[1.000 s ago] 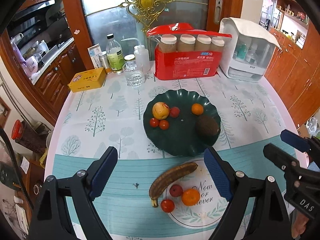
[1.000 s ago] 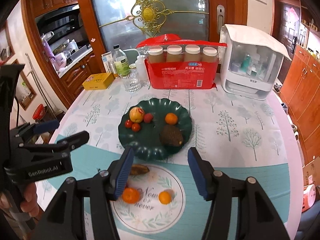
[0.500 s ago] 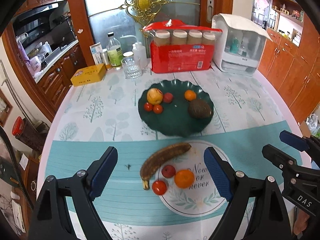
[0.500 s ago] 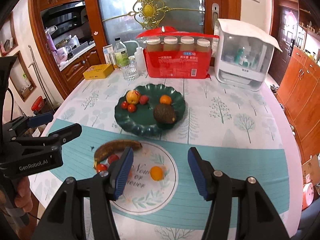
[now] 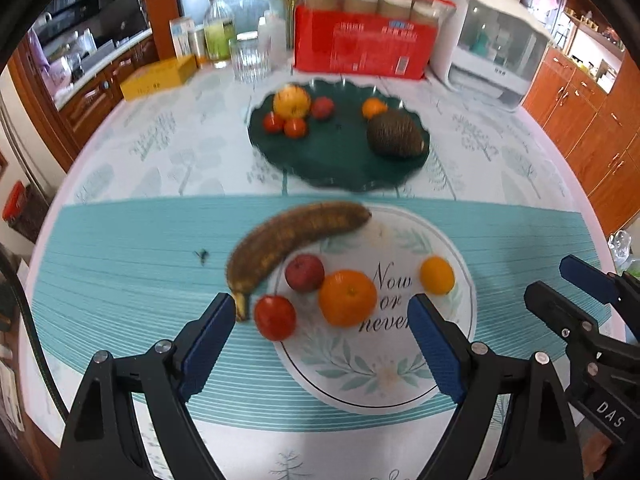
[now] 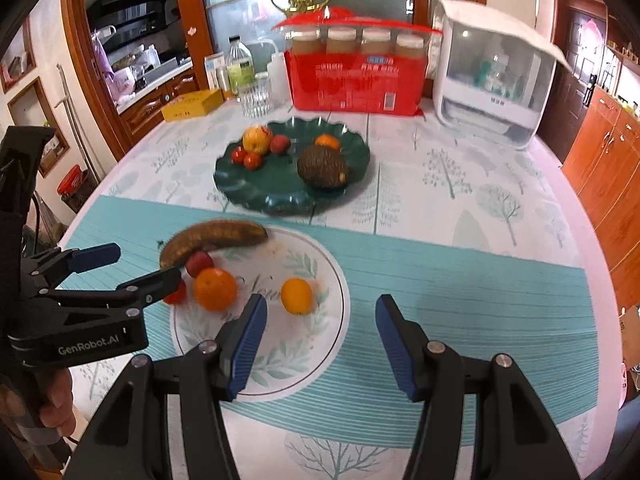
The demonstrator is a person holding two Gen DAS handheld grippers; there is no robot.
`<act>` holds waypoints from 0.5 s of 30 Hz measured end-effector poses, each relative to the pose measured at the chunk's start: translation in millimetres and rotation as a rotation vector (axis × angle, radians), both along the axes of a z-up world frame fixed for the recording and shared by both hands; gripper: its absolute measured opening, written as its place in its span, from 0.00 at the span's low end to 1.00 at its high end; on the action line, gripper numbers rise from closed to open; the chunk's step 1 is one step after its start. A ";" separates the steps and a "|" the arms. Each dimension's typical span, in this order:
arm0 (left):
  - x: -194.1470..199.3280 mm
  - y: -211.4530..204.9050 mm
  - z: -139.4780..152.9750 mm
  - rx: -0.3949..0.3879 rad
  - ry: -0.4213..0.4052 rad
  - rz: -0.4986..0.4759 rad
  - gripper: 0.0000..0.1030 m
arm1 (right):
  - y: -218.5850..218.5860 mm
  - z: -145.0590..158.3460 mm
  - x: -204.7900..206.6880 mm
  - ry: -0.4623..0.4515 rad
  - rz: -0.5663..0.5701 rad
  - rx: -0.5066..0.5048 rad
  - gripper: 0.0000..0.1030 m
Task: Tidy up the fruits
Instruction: 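Withdraw both open tools from the green plate back to the white plate, then grasp the large orange with the left tool while the right tool grasps the small mandarin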
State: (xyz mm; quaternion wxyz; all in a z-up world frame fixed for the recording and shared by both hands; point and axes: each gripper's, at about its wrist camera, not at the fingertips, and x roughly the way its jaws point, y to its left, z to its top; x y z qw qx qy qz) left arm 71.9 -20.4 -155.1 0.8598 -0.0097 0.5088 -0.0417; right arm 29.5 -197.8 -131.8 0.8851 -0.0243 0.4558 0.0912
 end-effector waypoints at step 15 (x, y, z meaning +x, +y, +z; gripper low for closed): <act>28.2 -11.0 -47.2 0.002 0.089 0.022 0.67 | 7.0 -58.0 31.1 0.072 0.112 0.001 0.55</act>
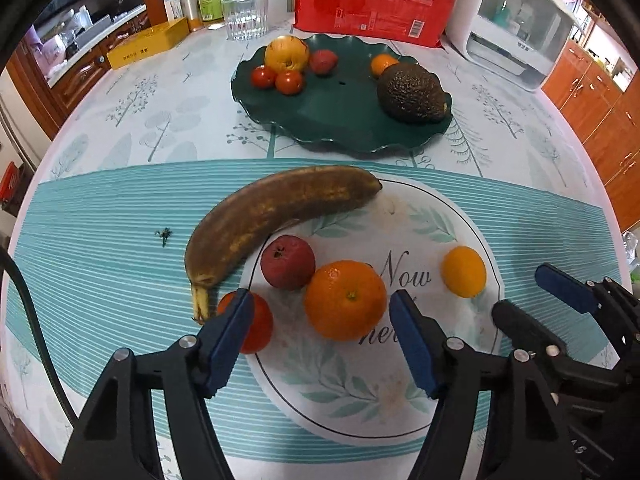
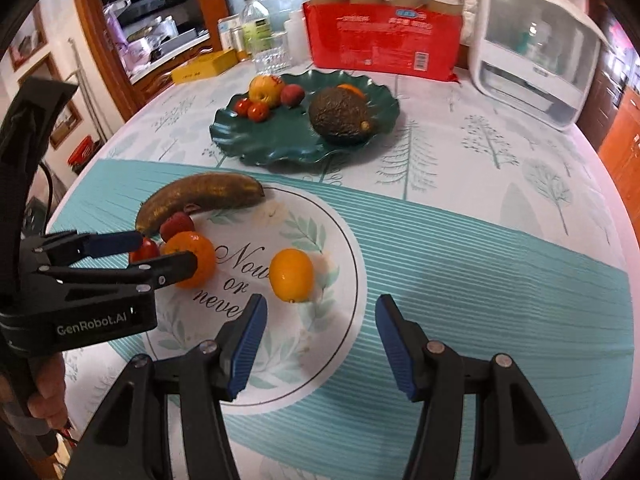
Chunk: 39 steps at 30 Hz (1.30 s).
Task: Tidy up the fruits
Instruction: 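Grasp the large orange with the left tool while the right tool grasps the small mandarin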
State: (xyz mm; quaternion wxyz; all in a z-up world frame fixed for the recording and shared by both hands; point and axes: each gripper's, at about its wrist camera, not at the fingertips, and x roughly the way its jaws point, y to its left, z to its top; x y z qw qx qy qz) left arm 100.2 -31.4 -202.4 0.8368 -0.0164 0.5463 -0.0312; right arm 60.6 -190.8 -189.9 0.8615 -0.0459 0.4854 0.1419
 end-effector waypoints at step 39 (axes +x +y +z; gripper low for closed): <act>13.6 -18.1 -25.1 -0.002 0.075 0.054 0.41 | 11.9 -23.5 10.2 -0.016 0.063 -0.023 0.29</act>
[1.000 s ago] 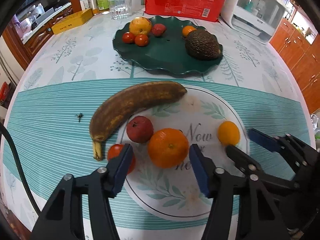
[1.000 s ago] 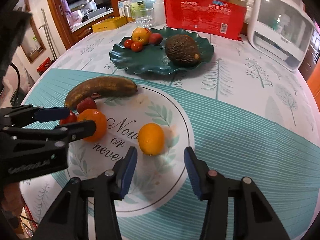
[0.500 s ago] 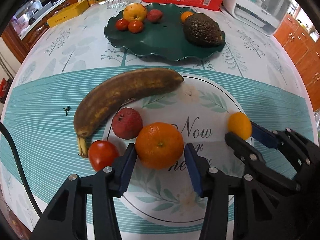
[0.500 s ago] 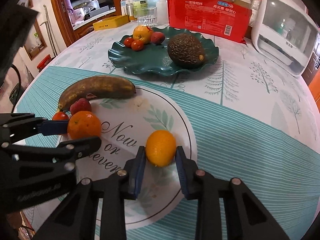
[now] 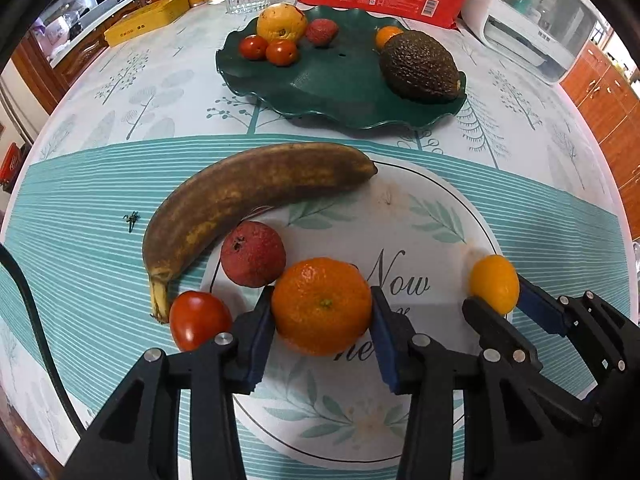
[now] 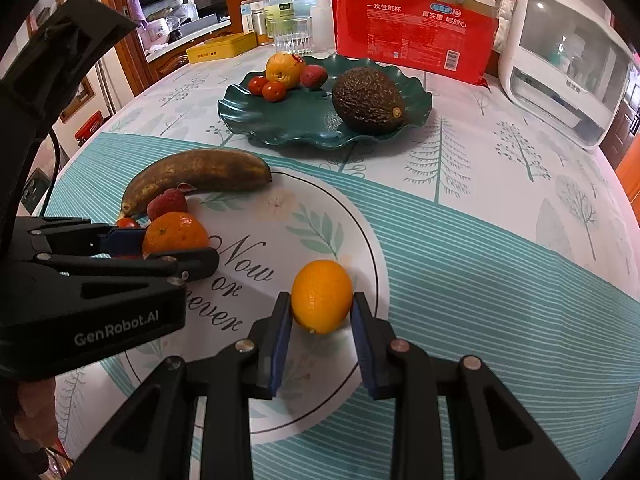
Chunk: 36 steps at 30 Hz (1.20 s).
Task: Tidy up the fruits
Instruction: 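Grasp the large orange with the left tool while the right tool grasps the small mandarin, then carry orange and mandarin onto the green plate and open both tools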
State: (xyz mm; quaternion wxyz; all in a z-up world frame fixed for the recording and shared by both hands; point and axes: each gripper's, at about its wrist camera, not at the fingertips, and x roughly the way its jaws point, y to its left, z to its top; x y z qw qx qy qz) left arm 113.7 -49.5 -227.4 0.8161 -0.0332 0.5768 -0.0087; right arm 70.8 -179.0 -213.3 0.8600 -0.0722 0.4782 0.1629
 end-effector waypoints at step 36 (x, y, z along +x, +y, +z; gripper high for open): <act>73.2 50.7 250.5 0.071 -0.350 -0.137 0.41 | 14.4 204.0 73.6 -0.139 -0.152 0.115 0.28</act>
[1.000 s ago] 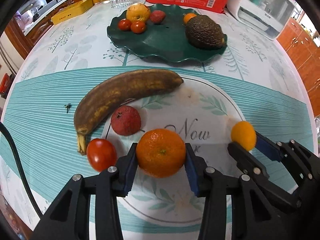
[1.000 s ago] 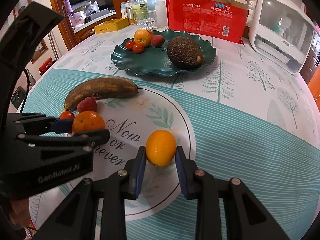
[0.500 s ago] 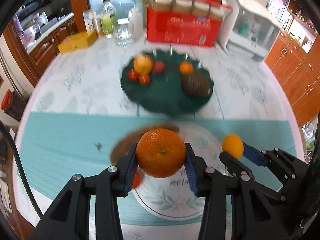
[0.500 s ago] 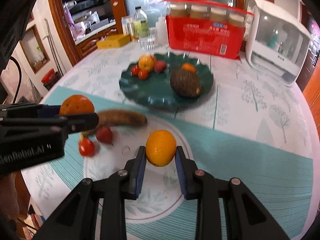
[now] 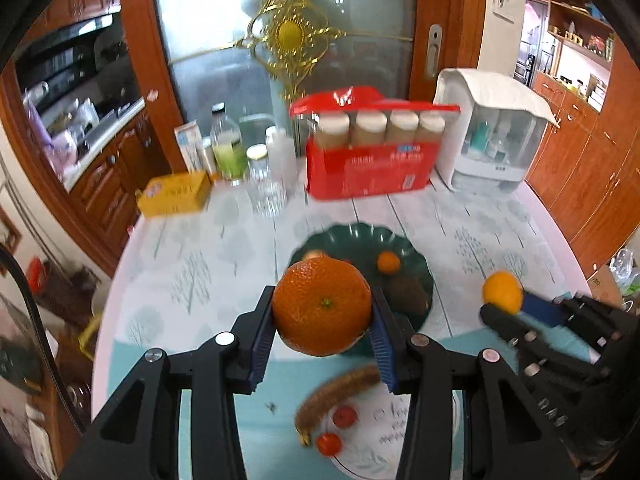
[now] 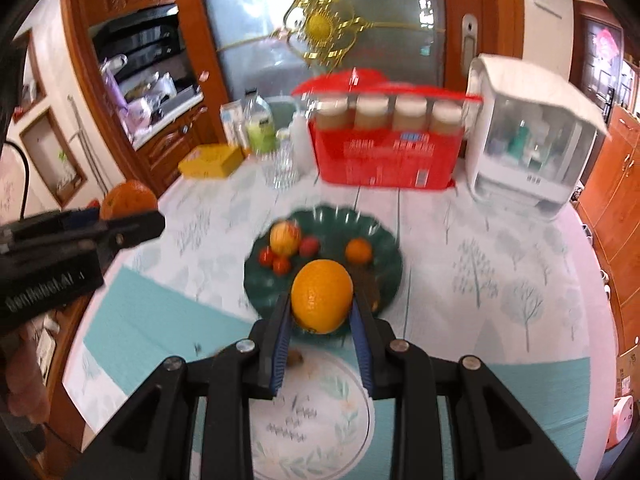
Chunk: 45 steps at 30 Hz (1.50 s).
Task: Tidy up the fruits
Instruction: 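Carry orange and mandarin onto the green plate and open both tools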
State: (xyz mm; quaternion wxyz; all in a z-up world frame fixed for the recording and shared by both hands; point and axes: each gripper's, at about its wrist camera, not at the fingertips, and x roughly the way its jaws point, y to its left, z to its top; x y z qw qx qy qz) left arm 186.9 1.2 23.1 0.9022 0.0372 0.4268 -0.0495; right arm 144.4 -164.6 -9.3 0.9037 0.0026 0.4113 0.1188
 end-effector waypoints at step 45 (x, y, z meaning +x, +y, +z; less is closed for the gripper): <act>136.0 -5.2 -187.1 0.032 0.327 -0.078 0.42 | 35.2 -127.7 130.9 0.267 -0.123 -0.116 0.29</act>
